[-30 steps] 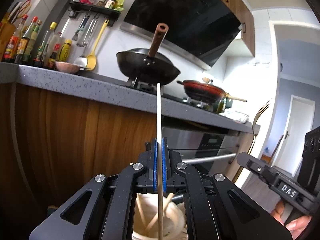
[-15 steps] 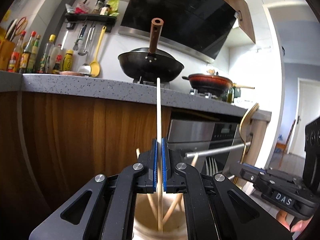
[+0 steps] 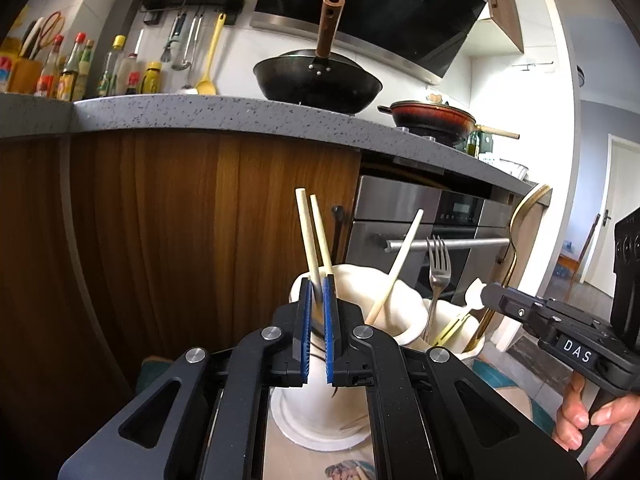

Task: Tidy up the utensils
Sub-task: 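Drop the chopstick in the tall pot with the left tool while the right tool lowers the gold fork, then move both tools back over the utensil pile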

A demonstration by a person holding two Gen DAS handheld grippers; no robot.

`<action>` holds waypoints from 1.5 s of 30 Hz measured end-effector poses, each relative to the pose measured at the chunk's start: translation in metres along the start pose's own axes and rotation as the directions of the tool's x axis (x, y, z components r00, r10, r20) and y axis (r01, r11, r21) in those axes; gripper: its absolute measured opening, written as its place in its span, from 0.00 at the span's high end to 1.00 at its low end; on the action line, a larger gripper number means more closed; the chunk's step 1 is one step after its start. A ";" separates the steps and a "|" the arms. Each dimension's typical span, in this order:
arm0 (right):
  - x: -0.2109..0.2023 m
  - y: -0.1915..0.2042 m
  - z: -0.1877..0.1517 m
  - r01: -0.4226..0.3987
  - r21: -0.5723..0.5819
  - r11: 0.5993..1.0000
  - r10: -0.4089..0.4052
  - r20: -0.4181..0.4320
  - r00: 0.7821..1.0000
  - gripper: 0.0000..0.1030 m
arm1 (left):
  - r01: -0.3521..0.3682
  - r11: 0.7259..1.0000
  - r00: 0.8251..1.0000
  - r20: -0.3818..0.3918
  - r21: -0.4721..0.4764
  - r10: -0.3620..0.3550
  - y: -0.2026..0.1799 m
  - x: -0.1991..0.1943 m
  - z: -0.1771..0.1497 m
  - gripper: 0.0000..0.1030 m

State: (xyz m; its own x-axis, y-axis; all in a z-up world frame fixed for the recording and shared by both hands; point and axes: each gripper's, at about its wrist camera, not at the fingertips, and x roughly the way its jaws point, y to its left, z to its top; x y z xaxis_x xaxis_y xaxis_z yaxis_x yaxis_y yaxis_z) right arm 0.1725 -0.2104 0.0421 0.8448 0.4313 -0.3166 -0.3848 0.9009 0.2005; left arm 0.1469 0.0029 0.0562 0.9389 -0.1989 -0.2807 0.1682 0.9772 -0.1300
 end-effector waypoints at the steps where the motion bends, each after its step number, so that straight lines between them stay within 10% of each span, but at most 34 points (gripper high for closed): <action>1: 0.000 -0.001 -0.001 0.001 0.003 1.000 -0.001 -0.004 1.000 0.94 | -0.001 1.000 1.000 -0.002 0.002 0.001 0.000 0.000 0.000 0.95; 15: 0.006 -0.012 -0.008 0.020 0.046 0.999 -0.018 -0.035 0.999 0.93 | -0.002 1.000 1.000 -0.010 -0.015 0.002 -0.001 -0.009 0.003 0.53; 29: 0.008 -0.013 -0.008 0.048 0.062 0.997 -0.045 -0.046 0.998 0.92 | -0.005 0.999 0.998 -0.055 -0.048 0.003 0.011 -0.014 -0.007 0.50; 45: -0.016 -0.022 -0.018 0.083 0.068 0.994 -0.078 -0.075 0.994 0.41 | -0.039 0.999 0.993 -0.112 -0.020 0.036 0.014 -0.031 -0.010 0.45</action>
State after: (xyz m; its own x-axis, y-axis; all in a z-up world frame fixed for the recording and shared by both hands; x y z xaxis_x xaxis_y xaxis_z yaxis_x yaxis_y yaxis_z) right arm 0.1613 -0.2364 0.0262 0.8423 0.3618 -0.3996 -0.2867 0.9285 0.2361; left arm 0.1171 0.0216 0.0539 0.9048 -0.1704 -0.3902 0.1254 0.9824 -0.1383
